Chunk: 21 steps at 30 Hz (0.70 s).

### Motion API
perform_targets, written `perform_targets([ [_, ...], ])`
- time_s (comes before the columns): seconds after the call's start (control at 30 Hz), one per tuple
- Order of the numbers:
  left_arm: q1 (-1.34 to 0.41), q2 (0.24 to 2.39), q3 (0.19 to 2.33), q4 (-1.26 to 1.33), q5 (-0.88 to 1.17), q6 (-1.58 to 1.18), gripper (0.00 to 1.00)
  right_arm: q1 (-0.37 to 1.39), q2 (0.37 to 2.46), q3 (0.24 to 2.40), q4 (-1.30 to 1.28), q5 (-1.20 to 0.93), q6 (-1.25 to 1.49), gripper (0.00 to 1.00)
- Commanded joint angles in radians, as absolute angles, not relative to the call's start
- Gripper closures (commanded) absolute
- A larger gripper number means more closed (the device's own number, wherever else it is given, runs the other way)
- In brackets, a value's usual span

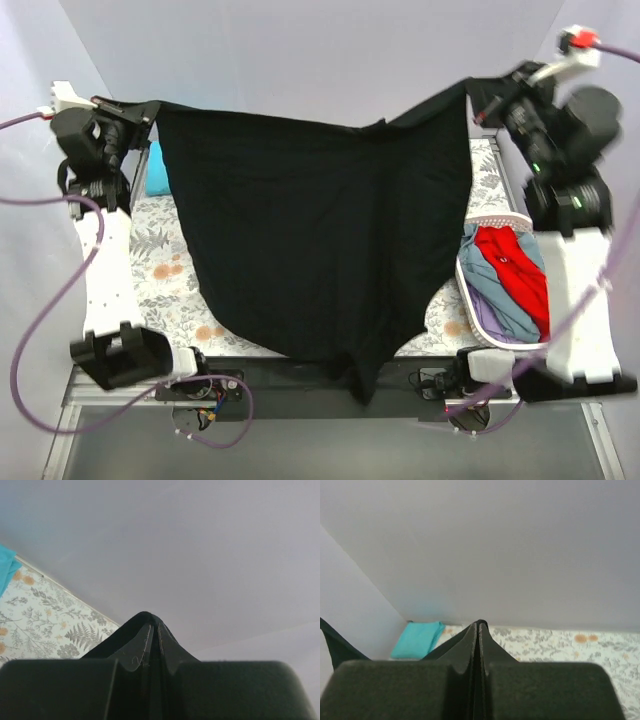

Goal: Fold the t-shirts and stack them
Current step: Flatten the tshirt out

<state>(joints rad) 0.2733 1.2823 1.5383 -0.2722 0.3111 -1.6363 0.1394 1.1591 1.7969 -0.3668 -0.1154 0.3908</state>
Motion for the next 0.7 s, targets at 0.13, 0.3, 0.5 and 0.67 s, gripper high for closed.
perform_targets([
  [0.13,0.244,1.633,1.79,-0.066,0.394,-1.687,1.0,0.137,1.564,2.122,-0.187,-0.138,0.35,0.99],
  [0.3,0.212,1.99,2.287,-0.074,0.416,-1.712,1.0,0.137,1.779,2.443,-0.138,-0.13,0.344,0.99],
  [0.5,0.216,2.12,2.458,0.063,0.399,-1.747,1.0,0.137,1.735,2.321,0.11,-0.057,0.296,0.99],
  [0.67,0.222,2.131,2.33,0.12,0.414,-1.735,1.0,0.138,1.671,2.119,0.115,-0.046,0.259,0.99],
])
